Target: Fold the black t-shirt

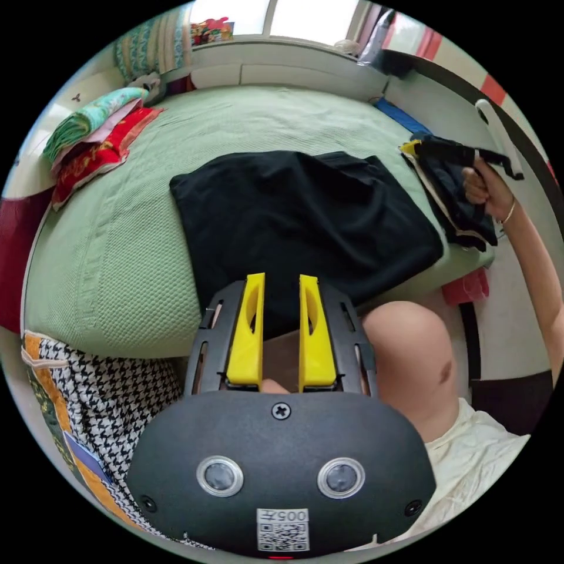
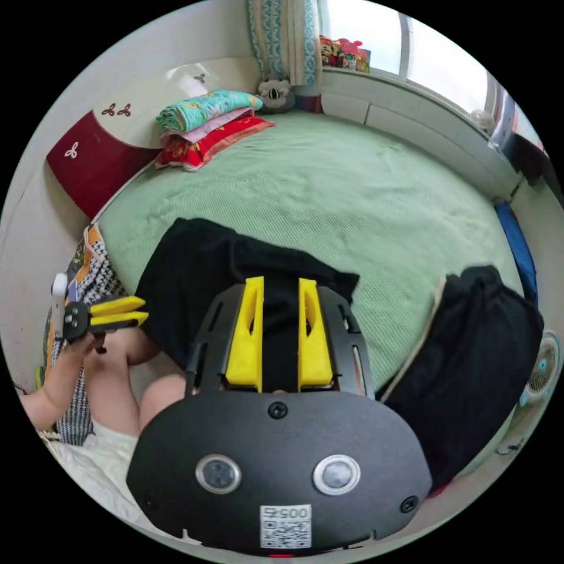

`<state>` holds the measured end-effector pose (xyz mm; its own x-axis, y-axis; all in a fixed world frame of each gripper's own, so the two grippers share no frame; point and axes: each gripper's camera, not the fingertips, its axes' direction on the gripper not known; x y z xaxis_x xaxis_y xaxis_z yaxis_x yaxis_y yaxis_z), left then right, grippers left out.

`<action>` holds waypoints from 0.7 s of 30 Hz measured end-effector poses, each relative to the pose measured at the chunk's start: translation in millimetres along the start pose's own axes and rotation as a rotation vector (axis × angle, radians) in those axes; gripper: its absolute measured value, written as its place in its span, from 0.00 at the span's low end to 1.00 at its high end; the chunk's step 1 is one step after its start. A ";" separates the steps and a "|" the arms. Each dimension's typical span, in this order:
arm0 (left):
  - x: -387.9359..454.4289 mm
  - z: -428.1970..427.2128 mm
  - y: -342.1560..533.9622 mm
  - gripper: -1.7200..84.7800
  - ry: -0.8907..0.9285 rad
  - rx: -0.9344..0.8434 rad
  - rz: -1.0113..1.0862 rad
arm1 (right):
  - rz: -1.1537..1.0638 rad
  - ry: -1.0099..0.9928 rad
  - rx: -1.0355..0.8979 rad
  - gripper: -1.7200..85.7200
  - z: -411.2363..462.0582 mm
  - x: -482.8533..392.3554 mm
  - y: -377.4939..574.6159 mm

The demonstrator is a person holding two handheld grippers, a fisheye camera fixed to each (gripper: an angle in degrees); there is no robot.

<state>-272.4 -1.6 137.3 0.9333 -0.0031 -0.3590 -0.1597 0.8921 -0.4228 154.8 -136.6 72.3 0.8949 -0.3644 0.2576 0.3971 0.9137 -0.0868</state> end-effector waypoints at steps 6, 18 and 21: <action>110.7 -5.7 -37.8 0.17 0.152 0.053 0.197 | 0.084 0.038 0.035 0.12 -44.3 53.4 82.8; 239.2 99.4 -70.2 0.17 0.071 -0.116 0.225 | 0.112 0.002 0.088 0.12 -70.9 103.4 111.1; 231.2 95.0 -71.8 0.09 0.058 -0.112 0.177 | 0.122 -0.033 0.063 0.13 -61.4 113.7 94.9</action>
<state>-14.6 -23.5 163.7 0.8679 0.1204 -0.4818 -0.3572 0.8254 -0.4372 306.7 -102.4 34.3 0.9281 -0.2446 0.2809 0.2712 0.9607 -0.0595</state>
